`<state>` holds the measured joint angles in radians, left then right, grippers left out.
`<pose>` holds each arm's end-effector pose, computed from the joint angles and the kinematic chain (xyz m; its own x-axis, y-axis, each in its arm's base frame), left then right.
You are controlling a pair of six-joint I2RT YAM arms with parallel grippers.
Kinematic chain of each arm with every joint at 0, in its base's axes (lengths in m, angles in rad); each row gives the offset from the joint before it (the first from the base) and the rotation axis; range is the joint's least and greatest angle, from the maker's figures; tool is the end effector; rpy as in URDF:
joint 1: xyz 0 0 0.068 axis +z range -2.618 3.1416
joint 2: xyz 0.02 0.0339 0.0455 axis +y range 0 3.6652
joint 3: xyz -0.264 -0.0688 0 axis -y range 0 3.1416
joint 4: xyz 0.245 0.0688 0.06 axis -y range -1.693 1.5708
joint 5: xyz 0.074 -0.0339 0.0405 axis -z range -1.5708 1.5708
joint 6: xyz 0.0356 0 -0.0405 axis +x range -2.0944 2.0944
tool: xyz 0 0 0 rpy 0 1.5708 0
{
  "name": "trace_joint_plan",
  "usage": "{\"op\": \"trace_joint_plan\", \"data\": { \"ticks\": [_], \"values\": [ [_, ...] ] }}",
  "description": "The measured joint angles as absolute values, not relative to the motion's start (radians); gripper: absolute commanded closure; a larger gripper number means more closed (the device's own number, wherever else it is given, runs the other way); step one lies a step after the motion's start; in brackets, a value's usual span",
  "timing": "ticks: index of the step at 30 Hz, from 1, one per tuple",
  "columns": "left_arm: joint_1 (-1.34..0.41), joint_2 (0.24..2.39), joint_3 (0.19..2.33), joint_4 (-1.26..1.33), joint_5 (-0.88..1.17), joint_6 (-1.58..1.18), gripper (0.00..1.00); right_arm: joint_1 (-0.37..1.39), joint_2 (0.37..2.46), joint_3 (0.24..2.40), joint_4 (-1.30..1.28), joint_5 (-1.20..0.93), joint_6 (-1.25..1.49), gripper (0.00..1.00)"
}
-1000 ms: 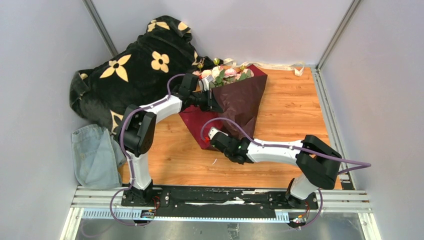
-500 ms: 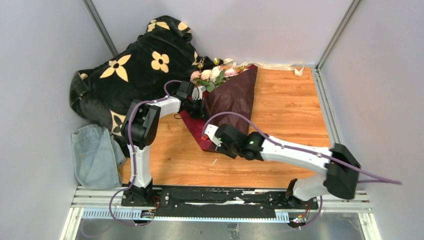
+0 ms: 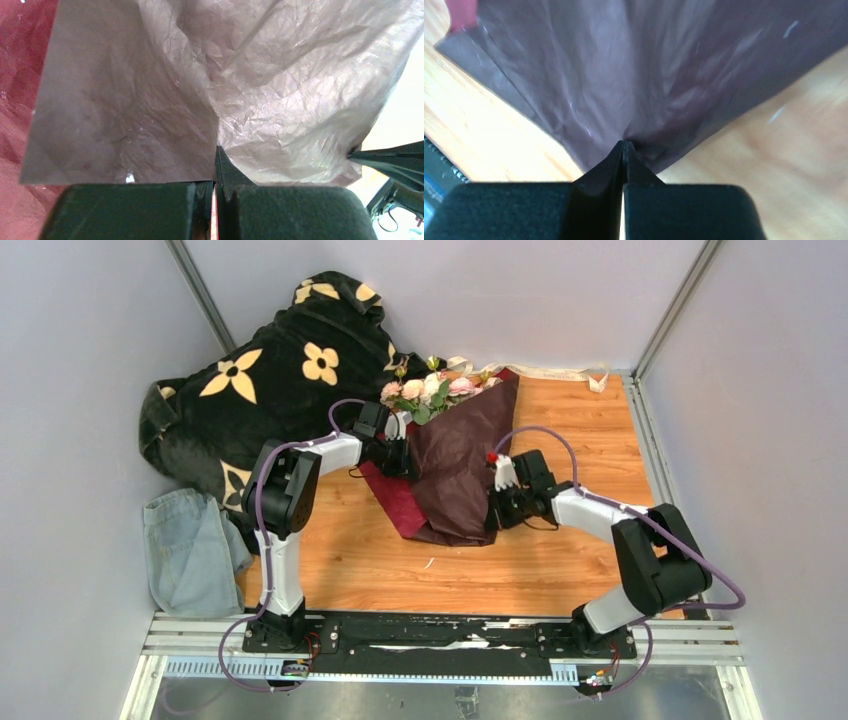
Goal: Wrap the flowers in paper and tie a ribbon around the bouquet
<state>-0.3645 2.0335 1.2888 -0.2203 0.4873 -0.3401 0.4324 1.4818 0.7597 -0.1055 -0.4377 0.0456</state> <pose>0.3853 -0.1648 0.1411 -0.9122 0.0326 -0.4084 0.2756 0.7864 -0.5528 0.2587 0.1360 0.1813 -0.6970 -0.2762 -0.6617 -0.6088 0.7155 0.3426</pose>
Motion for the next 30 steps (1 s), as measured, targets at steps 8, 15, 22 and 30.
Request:
{"op": "trace_joint_plan", "data": {
  "ticks": [8, 15, 22, 30],
  "values": [
    [-0.371, 2.027, 1.288, -0.227, 0.471, -0.320, 1.00, 0.358, 1.395, 0.602, -0.106, -0.462, 0.200, 1.00],
    [-0.370, 2.022, 1.288, -0.229, 0.451, -0.305, 1.00, 0.377, 1.274, 0.643, -0.362, -0.325, 0.234, 1.00],
    [-0.377, 2.017, 1.286, -0.229, 0.439, -0.295, 1.00, 0.439, 1.343, 0.825, -0.247, -0.494, 0.200, 1.00],
    [-0.382, 2.009, 1.282, -0.234, 0.415, -0.274, 1.00, 0.507, 1.615, 0.850, -0.094, -0.652, 0.200, 1.00]
  ]
}}
